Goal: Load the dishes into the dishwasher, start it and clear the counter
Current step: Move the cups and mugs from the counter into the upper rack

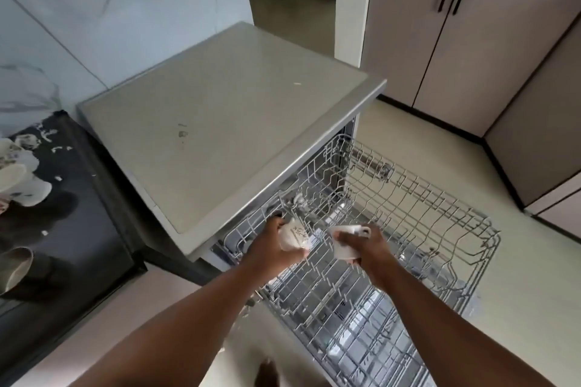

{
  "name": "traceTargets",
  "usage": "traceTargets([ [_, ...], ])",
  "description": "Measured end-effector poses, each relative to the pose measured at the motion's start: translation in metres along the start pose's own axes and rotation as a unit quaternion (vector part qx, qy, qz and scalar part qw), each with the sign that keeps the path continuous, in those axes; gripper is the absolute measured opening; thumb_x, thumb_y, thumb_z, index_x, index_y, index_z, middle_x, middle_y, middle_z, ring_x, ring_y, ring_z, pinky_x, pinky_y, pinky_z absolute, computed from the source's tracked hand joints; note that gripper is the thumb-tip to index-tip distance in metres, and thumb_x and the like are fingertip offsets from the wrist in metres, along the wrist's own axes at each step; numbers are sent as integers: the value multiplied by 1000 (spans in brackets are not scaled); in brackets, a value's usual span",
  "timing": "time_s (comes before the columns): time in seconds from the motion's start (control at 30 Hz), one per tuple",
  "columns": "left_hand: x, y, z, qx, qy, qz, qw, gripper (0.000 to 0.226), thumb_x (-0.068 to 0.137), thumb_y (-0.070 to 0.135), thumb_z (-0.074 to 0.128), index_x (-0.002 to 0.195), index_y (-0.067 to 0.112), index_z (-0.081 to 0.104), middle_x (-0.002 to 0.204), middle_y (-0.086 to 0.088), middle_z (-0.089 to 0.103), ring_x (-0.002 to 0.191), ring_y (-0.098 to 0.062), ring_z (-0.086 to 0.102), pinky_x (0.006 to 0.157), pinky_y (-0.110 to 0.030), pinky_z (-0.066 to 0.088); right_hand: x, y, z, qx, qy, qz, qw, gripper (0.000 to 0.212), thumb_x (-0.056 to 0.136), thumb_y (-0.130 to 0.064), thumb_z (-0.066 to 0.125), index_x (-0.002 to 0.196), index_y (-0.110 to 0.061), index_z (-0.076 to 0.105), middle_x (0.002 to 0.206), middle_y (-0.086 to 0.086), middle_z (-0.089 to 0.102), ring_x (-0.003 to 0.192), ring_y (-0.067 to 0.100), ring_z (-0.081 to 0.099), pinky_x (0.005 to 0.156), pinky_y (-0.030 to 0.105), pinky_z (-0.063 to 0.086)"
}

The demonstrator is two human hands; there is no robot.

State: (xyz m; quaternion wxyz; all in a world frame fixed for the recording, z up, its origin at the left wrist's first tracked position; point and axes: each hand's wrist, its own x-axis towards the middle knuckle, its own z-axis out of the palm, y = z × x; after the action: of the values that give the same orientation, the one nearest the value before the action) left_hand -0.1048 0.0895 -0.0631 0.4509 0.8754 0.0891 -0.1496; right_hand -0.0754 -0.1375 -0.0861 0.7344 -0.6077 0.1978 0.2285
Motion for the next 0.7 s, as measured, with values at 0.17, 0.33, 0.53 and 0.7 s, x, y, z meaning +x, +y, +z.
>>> traceTargets([
  [0.17,13,-55,-2,105,34,-68,992,71,72,43,81,123,25,34,109,-4,56,80,-15,64,58,-25,57,13,55,16,-87,-13,81,993,70,71,-5,82,121,-16,34,108,14,59,84,27,66,56,31,55],
  [0.33,30,-76,-2,155,59,-64,984,67,74,42,80,122,19,39,109,-6,59,88,-24,63,72,-41,59,21,88,31,-141,-34,103,984,76,71,-2,83,127,-11,32,103,4,57,85,16,61,47,16,49],
  [0.53,53,-84,-6,281,69,-6,957,73,72,51,78,130,21,46,119,-9,62,104,-27,60,84,-37,51,38,101,42,-231,-40,99,967,73,71,-8,84,126,-9,35,110,6,56,84,10,56,50,13,45],
  [0.7,67,-96,-14,324,47,-8,945,71,75,45,78,135,25,46,119,-6,62,104,-24,60,77,-29,42,51,109,55,-348,-35,68,934,77,70,-27,86,128,-16,35,110,4,54,84,15,56,53,19,43],
])
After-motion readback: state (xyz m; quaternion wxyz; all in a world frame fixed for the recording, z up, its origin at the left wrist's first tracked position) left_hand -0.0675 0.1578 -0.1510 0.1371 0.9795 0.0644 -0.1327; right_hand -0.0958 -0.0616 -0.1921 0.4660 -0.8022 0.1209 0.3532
